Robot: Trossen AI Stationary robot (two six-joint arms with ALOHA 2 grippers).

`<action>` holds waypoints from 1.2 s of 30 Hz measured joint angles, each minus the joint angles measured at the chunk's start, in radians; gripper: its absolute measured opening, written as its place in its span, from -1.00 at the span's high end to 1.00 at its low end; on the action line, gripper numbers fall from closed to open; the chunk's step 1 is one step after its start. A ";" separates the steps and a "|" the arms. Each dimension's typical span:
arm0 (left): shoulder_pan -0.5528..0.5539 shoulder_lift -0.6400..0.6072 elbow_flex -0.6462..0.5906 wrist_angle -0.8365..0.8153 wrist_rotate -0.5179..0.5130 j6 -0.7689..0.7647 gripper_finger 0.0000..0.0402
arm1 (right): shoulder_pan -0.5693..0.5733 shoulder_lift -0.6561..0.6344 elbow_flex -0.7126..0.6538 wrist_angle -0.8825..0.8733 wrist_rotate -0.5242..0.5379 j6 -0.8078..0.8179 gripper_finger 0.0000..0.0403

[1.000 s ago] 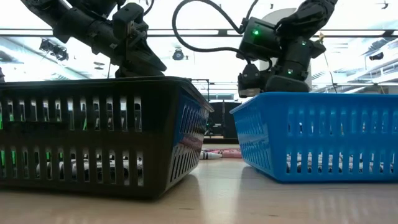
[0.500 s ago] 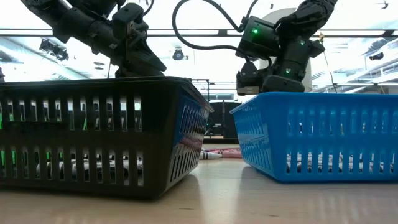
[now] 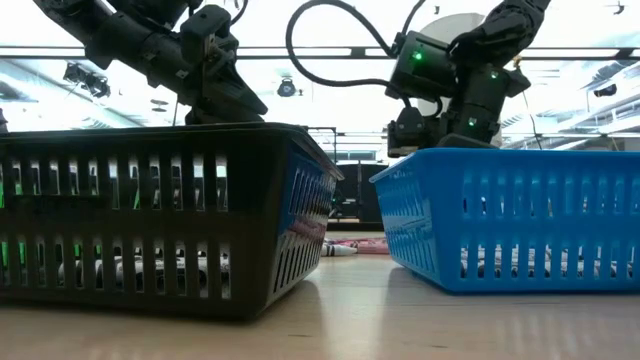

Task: Sort crayons
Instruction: Put the pink crayon into the green basket

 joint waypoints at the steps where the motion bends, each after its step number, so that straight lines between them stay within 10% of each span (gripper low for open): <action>1: 0.000 0.000 0.000 0.000 0.000 0.000 0.42 | 0.000 0.000 0.000 0.000 -0.001 0.000 0.37; 12: 0.000 0.000 0.000 0.001 0.000 -0.023 0.42 | 0.000 0.000 0.000 -0.011 0.012 -0.007 0.92; 36: 0.001 0.000 0.000 -0.009 -0.001 0.035 0.42 | 0.106 -0.245 0.207 -0.549 -0.267 0.111 0.86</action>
